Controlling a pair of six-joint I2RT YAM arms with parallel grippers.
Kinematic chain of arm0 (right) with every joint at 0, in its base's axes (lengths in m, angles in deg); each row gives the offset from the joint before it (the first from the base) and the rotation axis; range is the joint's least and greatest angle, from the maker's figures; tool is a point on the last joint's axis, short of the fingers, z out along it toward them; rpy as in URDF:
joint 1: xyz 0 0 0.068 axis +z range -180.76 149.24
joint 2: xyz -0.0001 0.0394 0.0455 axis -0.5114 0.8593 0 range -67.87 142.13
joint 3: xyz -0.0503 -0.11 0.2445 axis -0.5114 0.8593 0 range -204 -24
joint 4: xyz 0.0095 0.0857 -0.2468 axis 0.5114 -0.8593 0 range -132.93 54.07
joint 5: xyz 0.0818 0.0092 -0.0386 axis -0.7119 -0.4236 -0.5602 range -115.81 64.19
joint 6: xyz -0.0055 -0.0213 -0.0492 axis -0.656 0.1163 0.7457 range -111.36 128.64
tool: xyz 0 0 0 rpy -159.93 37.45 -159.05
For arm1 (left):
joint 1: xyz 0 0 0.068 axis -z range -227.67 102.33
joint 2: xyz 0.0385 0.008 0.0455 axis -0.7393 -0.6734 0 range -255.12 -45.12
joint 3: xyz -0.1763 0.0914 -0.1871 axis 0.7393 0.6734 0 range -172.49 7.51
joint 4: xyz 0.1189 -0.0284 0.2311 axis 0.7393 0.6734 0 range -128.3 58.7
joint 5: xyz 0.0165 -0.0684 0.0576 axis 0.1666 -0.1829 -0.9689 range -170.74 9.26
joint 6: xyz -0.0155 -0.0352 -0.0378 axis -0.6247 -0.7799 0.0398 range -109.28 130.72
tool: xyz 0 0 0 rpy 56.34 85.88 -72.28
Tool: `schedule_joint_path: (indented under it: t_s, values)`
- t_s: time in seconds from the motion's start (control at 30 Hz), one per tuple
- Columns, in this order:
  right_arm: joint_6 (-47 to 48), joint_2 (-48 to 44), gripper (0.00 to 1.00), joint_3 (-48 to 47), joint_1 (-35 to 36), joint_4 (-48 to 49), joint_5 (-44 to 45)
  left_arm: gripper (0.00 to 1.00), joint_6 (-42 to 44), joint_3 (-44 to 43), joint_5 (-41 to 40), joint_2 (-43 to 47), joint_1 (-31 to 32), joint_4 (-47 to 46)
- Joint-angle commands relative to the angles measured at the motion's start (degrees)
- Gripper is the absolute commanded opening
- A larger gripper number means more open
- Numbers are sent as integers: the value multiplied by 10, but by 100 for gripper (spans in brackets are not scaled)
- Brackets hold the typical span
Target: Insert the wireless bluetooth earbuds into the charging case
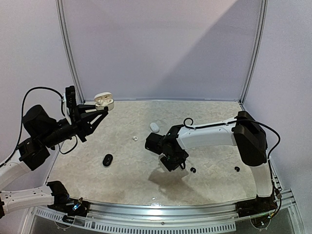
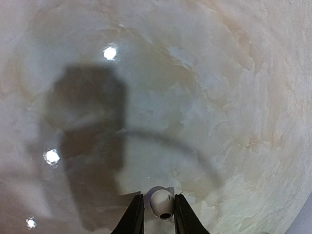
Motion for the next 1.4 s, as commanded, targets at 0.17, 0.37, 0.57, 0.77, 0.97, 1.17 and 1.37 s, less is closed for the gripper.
schedule_joint_path:
  t_s: [0.17,0.37,0.57,0.77,0.97,1.17,1.37]
  values:
    - [-6,4,22,-18,22,-14,-32,0,6,12,4,-2,-9,1]
    - [-8,1,23,-24,33,-24,-31,0,6,13,5,-2,-9,1]
    - [-1,-2,25,-35,42,-14,-33,0,6,15,7,-2,-9,-1]
    - [8,-2,25,-36,43,0,-49,0,8,14,7,-1,-9,2]
    - [12,-11,22,-33,46,-2,-61,0,8,15,7,-1,-9,3]
    - [18,-21,22,-33,62,2,-83,0,7,16,7,-3,-9,-1]
    - [28,-18,22,-34,75,15,-107,0,8,17,8,-4,-9,-1]
